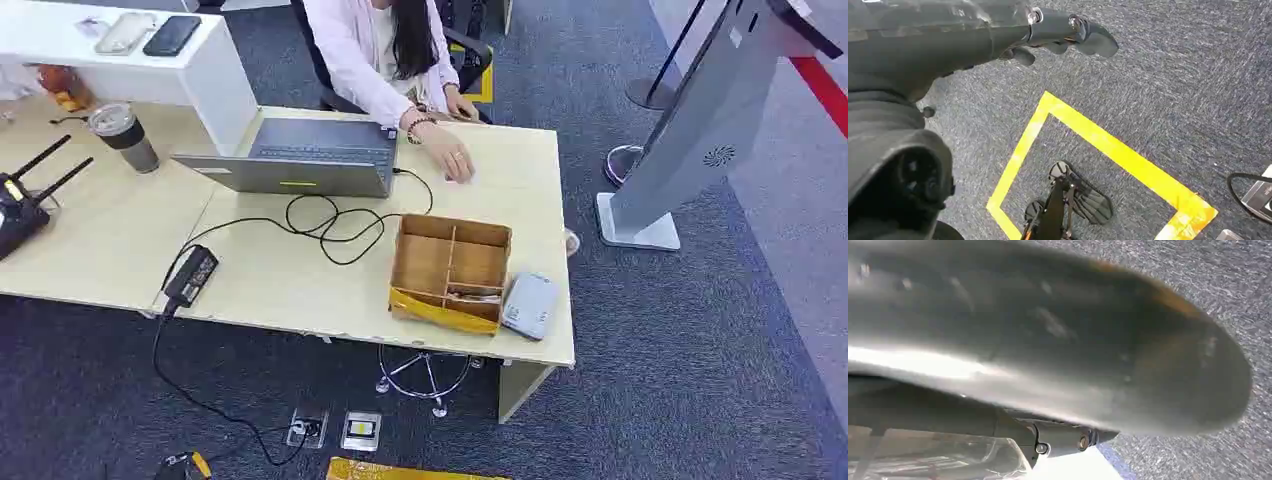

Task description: Pass the card to the sensor for recognition and then transmit it.

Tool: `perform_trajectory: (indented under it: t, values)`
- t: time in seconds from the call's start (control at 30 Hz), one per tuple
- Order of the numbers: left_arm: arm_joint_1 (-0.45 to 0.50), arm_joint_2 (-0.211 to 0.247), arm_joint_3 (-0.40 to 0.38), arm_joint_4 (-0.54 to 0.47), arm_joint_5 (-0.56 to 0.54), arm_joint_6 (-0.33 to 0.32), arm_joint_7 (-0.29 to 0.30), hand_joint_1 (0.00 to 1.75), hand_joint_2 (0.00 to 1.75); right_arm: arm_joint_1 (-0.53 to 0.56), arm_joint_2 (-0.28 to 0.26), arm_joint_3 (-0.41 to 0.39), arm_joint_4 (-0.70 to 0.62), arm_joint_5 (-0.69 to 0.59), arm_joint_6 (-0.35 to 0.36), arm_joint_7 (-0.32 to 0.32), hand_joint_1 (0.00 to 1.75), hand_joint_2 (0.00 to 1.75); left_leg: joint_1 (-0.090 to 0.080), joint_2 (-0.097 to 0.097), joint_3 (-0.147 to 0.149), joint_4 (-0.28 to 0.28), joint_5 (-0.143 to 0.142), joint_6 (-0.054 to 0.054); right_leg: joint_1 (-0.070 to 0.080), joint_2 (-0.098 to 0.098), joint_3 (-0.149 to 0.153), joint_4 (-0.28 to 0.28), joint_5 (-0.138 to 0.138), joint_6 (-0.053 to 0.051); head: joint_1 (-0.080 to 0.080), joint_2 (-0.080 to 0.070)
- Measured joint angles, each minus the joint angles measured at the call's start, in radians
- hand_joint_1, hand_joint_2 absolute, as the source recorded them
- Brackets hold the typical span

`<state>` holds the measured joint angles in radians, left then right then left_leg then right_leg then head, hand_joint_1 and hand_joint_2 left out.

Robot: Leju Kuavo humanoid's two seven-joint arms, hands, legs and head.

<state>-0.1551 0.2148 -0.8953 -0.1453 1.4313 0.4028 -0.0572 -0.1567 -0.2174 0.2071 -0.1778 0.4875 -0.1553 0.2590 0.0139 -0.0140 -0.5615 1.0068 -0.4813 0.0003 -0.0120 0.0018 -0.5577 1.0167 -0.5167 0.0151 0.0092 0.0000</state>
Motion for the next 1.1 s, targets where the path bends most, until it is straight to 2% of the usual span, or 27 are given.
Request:
perform_trajectory:
  t: [0.27, 0.57, 0.87, 0.9, 1.0, 1.1]
  values:
    - [0.000, -0.001, 0.000, 0.000, -0.003, -0.006, 0.000, 0.00, 0.00, 0.000, 0.000, 0.002, 0.000, 0.002, 0.005, -0.003, 0.00, 0.00, 0.000, 0.000, 0.000, 0.000, 0.000, 0.000, 0.000, 0.000, 0.000, 0.000, 0.000, 0.000, 0.000, 0.000]
    - [-0.008, -0.001, 0.000, 0.000, -0.012, -0.055, -0.007, 0.00, 0.00, 0.000, 0.000, 0.002, 0.000, -0.005, 0.012, 0.000, 0.00, 0.00, 0.000, 0.000, 0.000, 0.000, 0.000, 0.000, 0.000, 0.000, 0.000, 0.000, 0.000, 0.000, 0.000, 0.000]
    - [-0.016, 0.000, 0.000, 0.000, -0.012, -0.090, -0.010, 0.00, 0.00, 0.005, -0.017, -0.008, 0.002, -0.084, -0.013, 0.022, 0.00, 0.00, 0.000, 0.000, 0.000, 0.000, 0.000, 0.000, 0.000, 0.000, 0.000, 0.000, 0.000, 0.000, 0.000, 0.000]
    - [-0.017, 0.002, 0.000, 0.000, -0.012, -0.092, -0.012, 0.00, 0.00, 0.004, -0.025, -0.010, 0.002, -0.098, -0.015, 0.027, 0.00, 1.75, 0.000, 0.000, 0.000, 0.000, 0.000, 0.000, 0.000, 0.000, 0.000, 0.000, 0.000, 0.000, 0.000, 0.000]
    - [-0.019, 0.004, 0.000, 0.000, -0.011, -0.101, -0.021, 0.00, 0.00, -0.003, -0.055, -0.031, 0.002, -0.147, -0.023, 0.008, 0.00, 1.75, -0.001, 0.000, 0.000, 0.000, 0.000, 0.000, -0.001, 0.000, 0.000, 0.000, 0.000, 0.000, 0.000, 0.000]
    - [-0.019, 0.008, 0.000, 0.000, -0.007, -0.112, -0.034, 0.00, 0.00, -0.036, -0.091, -0.052, 0.002, -0.175, -0.059, -0.042, 0.00, 1.75, -0.001, 0.001, 0.000, 0.000, 0.000, 0.000, -0.001, 0.001, 0.000, 0.000, 0.001, 0.001, 0.000, 0.000]
